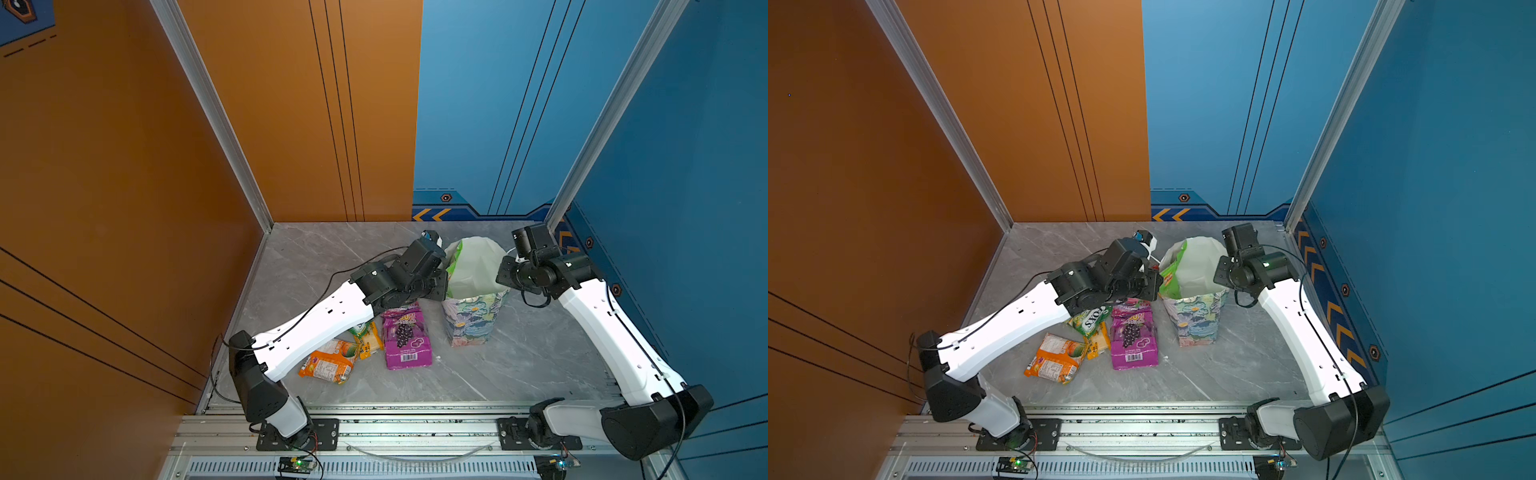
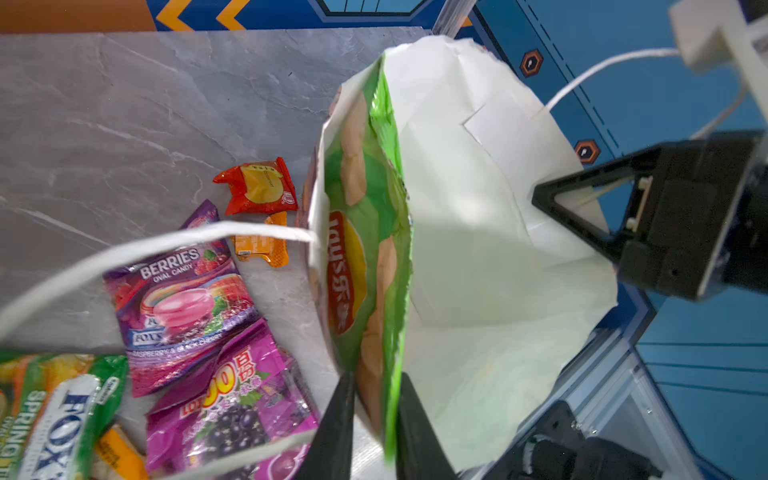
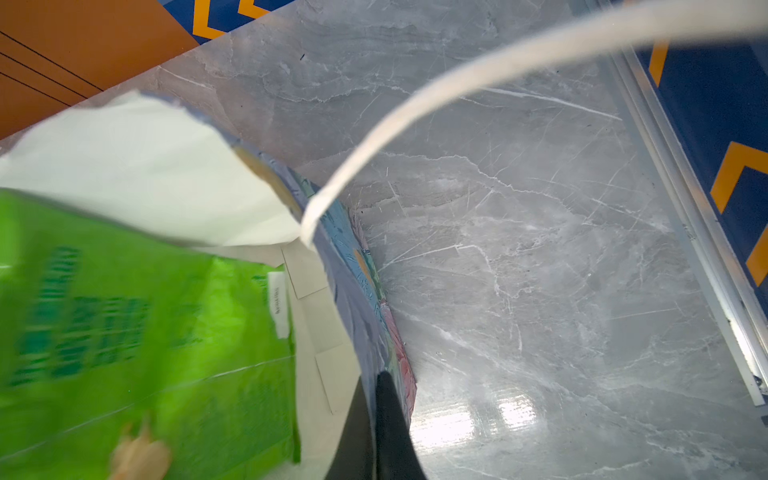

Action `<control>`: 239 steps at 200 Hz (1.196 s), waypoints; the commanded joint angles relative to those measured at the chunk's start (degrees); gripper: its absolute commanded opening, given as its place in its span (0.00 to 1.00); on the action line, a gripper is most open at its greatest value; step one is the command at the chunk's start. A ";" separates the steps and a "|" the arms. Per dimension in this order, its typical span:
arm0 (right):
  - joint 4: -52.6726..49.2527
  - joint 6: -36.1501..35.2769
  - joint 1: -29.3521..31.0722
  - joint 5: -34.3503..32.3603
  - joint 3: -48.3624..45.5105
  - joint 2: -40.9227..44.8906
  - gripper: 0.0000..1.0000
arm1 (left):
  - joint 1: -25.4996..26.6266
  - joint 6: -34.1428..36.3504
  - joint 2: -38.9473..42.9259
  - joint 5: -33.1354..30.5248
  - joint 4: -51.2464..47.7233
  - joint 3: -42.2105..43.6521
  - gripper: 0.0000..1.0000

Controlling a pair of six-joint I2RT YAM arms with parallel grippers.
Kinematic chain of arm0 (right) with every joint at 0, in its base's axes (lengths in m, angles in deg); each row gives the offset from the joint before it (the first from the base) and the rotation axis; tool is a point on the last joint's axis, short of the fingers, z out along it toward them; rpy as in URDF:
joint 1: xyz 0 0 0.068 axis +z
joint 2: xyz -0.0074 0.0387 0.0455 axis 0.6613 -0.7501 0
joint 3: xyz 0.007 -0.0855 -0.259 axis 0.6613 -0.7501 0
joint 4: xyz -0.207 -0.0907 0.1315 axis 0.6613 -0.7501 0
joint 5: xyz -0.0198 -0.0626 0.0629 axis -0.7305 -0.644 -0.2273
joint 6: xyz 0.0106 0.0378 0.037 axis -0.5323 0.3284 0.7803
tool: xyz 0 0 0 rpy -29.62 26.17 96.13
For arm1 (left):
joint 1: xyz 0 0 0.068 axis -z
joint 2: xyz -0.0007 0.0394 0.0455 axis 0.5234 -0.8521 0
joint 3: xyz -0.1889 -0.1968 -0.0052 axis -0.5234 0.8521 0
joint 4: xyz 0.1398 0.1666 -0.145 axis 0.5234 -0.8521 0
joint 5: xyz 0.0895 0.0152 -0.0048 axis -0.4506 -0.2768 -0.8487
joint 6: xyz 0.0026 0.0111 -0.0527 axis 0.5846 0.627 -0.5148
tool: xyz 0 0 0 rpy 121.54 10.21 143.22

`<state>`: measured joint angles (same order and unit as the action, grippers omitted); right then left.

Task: Place the snacks into the paper bag
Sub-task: 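Open the left gripper to release the Lay's bag and withdraw, then move the left gripper over the purple grape candy bag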

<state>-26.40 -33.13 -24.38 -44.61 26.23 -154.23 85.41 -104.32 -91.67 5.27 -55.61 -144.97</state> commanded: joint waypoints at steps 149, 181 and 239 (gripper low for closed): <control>-0.77 -3.59 0.70 -2.25 1.38 0.63 0.00 | -6.04 4.38 38.05 -11.17 -6.75 22.25 0.77; -0.78 -4.10 0.59 -2.40 1.59 0.27 0.00 | -11.41 2.15 41.10 -9.05 -11.73 28.30 0.79; -0.72 -4.45 0.12 -2.11 1.34 0.73 0.00 | -20.23 -1.16 40.12 1.13 -15.02 37.95 0.81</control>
<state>-26.42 -36.37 -24.03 -45.00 26.31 -154.25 67.66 -103.73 -51.34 1.12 -67.22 -109.80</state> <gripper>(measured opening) 0.048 0.805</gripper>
